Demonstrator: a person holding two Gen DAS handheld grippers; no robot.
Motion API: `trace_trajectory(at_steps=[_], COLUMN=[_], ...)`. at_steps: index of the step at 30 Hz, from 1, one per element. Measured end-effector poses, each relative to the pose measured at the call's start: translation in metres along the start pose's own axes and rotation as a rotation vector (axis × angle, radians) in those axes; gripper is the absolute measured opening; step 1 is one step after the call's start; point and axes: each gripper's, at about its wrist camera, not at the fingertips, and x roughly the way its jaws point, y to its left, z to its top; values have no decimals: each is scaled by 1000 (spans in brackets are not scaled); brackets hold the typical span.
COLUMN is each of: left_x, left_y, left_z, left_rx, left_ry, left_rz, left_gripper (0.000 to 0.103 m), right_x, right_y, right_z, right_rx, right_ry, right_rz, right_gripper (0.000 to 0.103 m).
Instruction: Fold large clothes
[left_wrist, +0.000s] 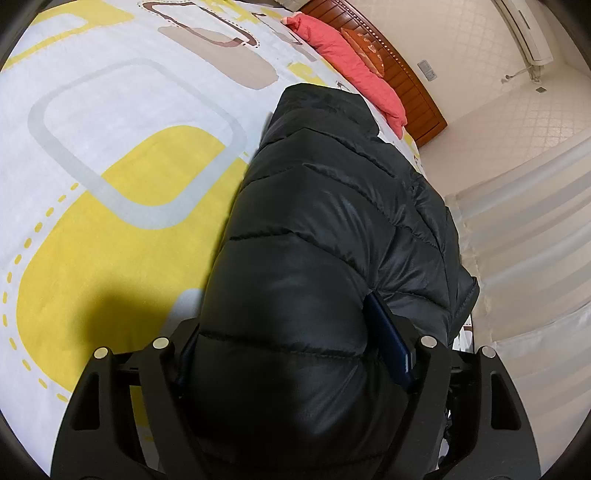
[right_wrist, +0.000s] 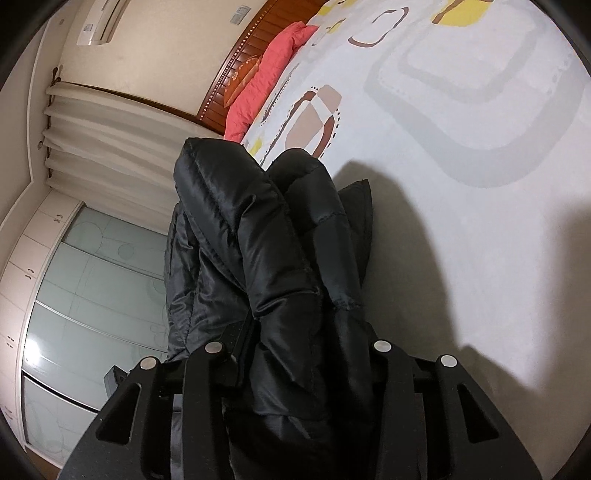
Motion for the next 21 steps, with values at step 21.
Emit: trace_trajectory(at_steps=[21], left_x=[9], left_y=[-28], left_z=[56], left_rx=[30], left_ry=[-27], left_rz=[23], left_gripper=[92], right_x=[28], right_y=[36], right_z=[76], right_rx=[-57], right_ry=[16], right_rz=[-158], right_gripper=[62])
